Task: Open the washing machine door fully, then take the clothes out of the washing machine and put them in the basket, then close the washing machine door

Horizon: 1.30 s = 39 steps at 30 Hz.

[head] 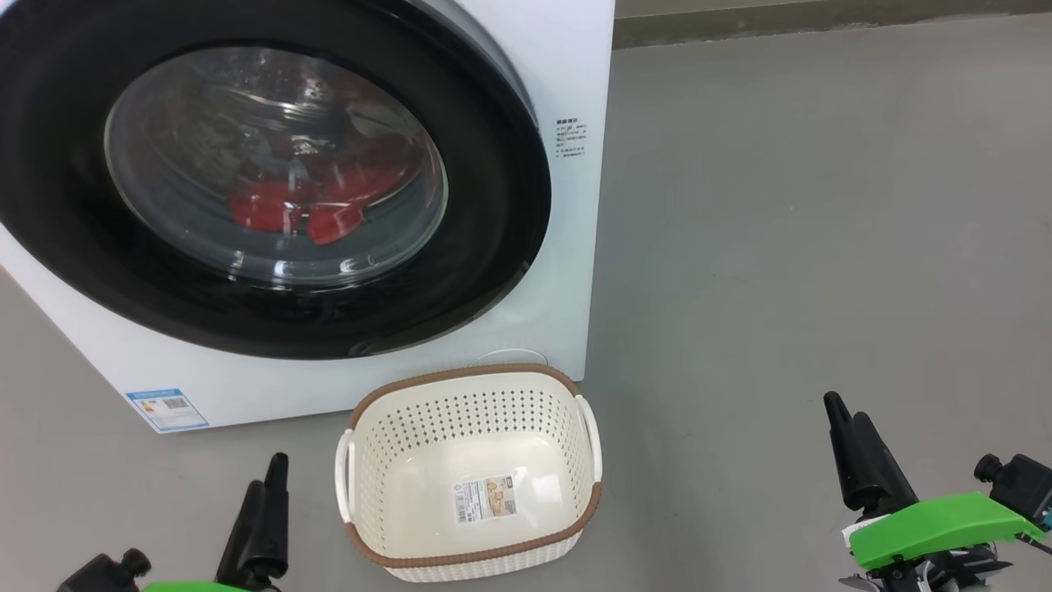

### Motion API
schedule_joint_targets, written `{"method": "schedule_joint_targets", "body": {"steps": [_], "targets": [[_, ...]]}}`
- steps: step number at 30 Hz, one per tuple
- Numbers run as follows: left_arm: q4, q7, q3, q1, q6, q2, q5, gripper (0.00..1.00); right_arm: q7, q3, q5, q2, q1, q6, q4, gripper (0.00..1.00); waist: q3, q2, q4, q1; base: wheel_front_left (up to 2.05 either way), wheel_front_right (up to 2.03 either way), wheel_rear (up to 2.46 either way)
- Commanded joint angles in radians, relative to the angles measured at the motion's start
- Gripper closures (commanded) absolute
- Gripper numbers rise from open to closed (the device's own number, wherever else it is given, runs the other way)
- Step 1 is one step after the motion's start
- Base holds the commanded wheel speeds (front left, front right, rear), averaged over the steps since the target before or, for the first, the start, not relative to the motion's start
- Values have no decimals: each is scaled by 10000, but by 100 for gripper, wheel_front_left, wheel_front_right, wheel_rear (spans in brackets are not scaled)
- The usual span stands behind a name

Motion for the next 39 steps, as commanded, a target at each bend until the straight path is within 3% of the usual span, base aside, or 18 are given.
{"method": "schedule_joint_targets", "body": {"steps": [1, 39], "targets": [[-299, -65, 184, -448, -39, 163, 147, 0, -82, 99, -153, -100, -447, 2, -310, 0, 0, 0, 0, -1, 0, 0, 0], [-828, -1185, 241, -469, -63, 227, 4379, 0, -1200, 1046, -4232, -331, -565, 3, -826, 0, -81, 0, -60, -1, 0, 0, 0]]}}
